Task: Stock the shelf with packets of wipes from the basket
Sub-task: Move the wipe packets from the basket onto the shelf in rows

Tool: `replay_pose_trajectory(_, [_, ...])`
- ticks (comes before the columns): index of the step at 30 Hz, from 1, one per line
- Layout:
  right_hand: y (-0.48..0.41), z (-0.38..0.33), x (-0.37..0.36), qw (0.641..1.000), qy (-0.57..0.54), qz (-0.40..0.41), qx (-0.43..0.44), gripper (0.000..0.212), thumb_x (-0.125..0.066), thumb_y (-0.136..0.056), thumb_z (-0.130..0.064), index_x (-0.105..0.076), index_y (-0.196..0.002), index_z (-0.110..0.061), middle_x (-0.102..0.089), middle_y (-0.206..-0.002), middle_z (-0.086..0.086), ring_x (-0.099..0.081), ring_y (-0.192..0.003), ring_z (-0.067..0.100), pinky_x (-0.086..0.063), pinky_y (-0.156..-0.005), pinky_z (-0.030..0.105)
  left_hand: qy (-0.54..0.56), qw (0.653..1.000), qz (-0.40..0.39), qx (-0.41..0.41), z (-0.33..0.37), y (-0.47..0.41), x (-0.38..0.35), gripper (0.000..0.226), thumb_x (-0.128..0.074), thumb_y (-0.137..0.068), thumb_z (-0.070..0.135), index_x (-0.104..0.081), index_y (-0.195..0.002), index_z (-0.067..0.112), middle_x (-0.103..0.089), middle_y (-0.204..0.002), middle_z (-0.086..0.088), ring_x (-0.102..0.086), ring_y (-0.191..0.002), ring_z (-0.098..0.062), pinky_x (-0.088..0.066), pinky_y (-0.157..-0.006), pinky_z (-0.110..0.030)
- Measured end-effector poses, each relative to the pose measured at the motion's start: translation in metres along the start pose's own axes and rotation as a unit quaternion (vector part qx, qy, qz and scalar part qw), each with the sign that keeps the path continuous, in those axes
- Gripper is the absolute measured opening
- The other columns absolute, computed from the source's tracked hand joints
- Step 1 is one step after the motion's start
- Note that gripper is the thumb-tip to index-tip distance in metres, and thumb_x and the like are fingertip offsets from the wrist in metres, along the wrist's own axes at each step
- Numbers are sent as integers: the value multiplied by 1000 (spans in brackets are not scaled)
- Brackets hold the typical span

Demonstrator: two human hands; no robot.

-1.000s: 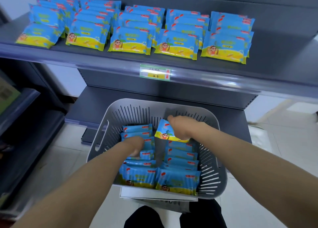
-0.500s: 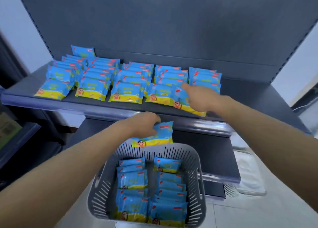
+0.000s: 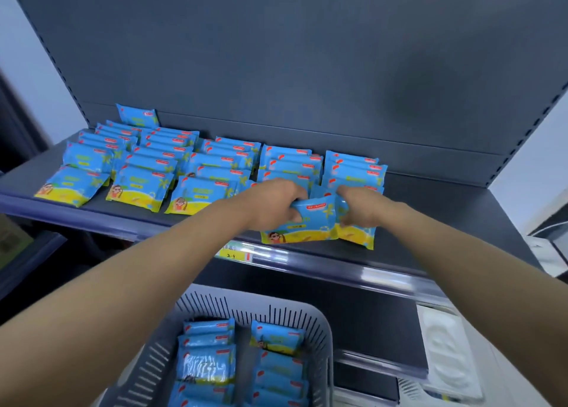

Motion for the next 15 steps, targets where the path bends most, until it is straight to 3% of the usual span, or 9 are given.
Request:
replay_pose_trajectory(4, [-20,15,13,999,38,34,7,48,-67,-82,-23,-41,-121,-14,-57,-113,9,-53,-101,29,-45,-75,37,-7,1000,-2,10,1,-24,-2,15,-59,-88,18,-47,-79,17,-47,-76,4,-46,-77,-19,-34,-66,-28])
replay_pose_trajectory(8, [-33,27,23,994,54,91,29,60,-71,-76,-38,-42,-123,-14,-48,-120,9,-43,-114,29,-38,-90,38,-7,1000,-12,10,6,-44,-10,10,-60,-88,18,-53,-84,11,-48,-78,2,-44,-76,-18,-27,-61,-27])
replay_pose_trajectory(11, [-35,34,26,993,39,107,37,66,-74,-72,-43,-42,-121,-15,-44,-118,9,-42,-114,28,-37,-94,39,-10,1000,-20,10,11,-59,-17,15,-60,-87,17,-58,-94,4,-58,-92,-12,-51,-83,-25,-36,-66,-30])
replay_pose_trajectory(15, [-32,42,25,994,6,100,54,57,-74,-76,-36,-44,-122,-17,-44,-120,7,-41,-115,27,-37,-98,38,-25,999,-41,7,19,-79,-33,18,-58,-88,17,-60,-104,8,-62,-101,-12,-55,-94,-28,-47,-81,-37])
Point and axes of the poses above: each hand's wrist, its own y-axis away from the middle knuckle, its own x-axis out of the back of the hand, z = x × y, the point moved 6 cm from there along -y, towards the middle knuckle
